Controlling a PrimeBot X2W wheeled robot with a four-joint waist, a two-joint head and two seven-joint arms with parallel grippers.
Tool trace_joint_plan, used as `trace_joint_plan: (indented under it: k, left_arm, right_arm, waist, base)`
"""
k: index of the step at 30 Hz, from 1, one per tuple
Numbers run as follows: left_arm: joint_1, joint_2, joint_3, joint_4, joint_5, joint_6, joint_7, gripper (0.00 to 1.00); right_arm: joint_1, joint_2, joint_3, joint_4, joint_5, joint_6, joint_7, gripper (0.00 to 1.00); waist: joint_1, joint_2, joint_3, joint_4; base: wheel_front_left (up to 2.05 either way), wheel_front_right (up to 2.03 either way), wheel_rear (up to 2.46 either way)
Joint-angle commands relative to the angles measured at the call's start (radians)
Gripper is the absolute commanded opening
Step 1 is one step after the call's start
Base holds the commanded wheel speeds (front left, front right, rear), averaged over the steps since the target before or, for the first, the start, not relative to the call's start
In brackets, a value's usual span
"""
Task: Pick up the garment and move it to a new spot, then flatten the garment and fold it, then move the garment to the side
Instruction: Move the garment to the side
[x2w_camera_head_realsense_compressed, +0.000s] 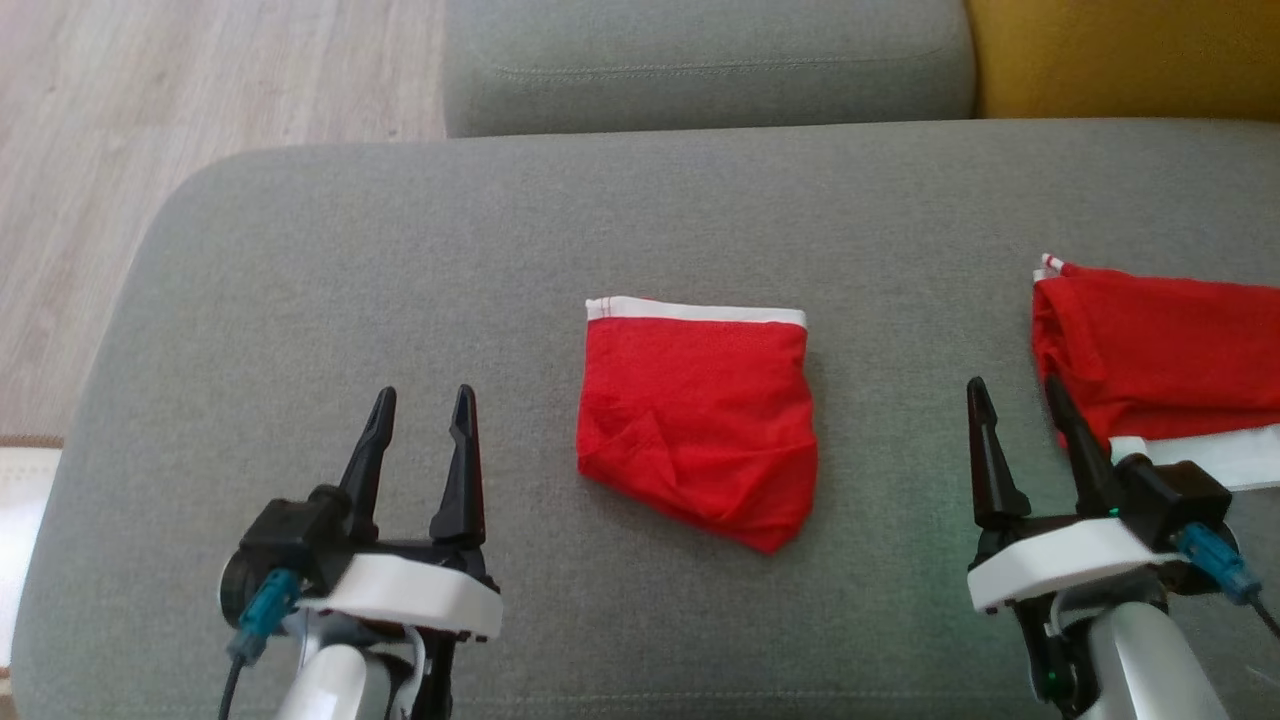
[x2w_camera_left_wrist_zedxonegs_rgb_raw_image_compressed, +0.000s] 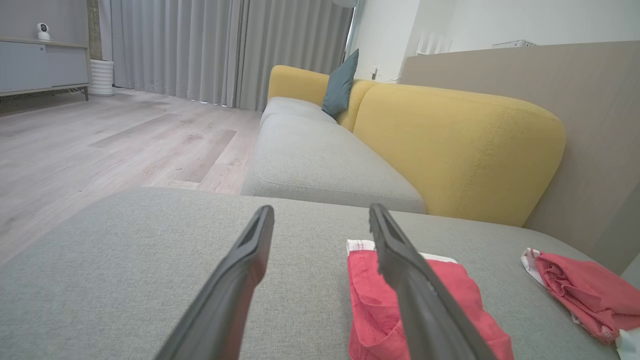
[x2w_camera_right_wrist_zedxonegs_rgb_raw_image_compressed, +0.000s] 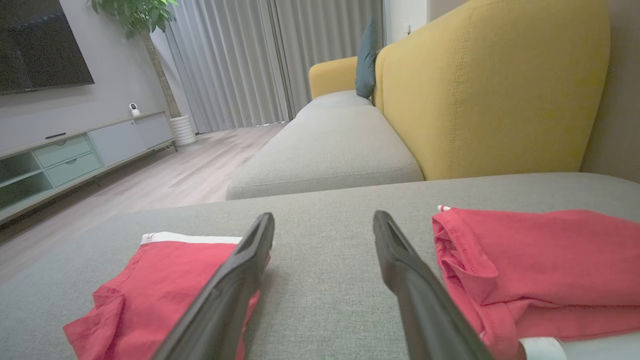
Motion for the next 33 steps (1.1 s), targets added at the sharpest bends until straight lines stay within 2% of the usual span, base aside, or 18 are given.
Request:
trace_joint_plan:
  k: [1,11,17,24,31,32,33]
  left_arm:
    - [-0.053,0.003,0.026,-0.036,-0.009,-0.002,-0.006,1.0]
    - [-0.08,0.003,0.005,-0.038,-0.015,-0.008,-0.006,1.0]
    - [-0.1,0.003,-0.017,-0.024,-0.016,-0.013,-0.006,1.0]
    - [-0.122,0.003,-0.023,-0.014,-0.016,-0.017,-0.006,1.0]
    - [-0.139,0.003,-0.021,-0.009,-0.016,-0.022,-0.006,1.0]
    - [-0.141,0.003,-0.02,-0.01,-0.016,-0.022,-0.006,1.0]
    - [-0.142,0.003,-0.019,-0.01,-0.016,-0.022,-0.006,1.0]
  right_arm:
    - [-0.017,-0.001,0.021,-0.041,0.009,-0.001,0.006,1.0]
    - [-0.07,-0.001,0.129,0.03,0.117,-0.001,0.093,1.0]
    - [-0.148,-0.001,0.183,0.187,0.221,-0.001,0.125,1.0]
    - [-0.265,-0.001,0.221,0.388,0.303,-0.001,0.114,1.0]
    - [-0.379,-0.001,0.287,0.588,0.321,-0.001,0.092,1.0]
    - [-0.39,-0.001,0.297,0.609,0.319,-0.001,0.091,0.9]
    - [-0.402,-0.001,0.305,0.63,0.309,-0.001,0.086,0.46]
  waist:
    - [0.0,0.0,0.008,0.009]
    - [0.0,0.0,0.061,0.064]
    - [0.0,0.0,0.098,0.116]
    - [0.0,0.0,0.136,0.167]
    - [0.0,0.0,0.164,0.194]
    - [0.0,0.0,0.167,0.194]
    - [0.0,0.0,0.169,0.193]
  base:
    - [0.0,0.0,0.0]
    - [0.0,0.0,0.0]
    - [0.0,0.0,0.0]
    - [0.0,0.0,0.0]
    - [0.0,0.0,0.0]
    - [0.0,0.0,0.0]
    - [0.0,0.0,0.0]
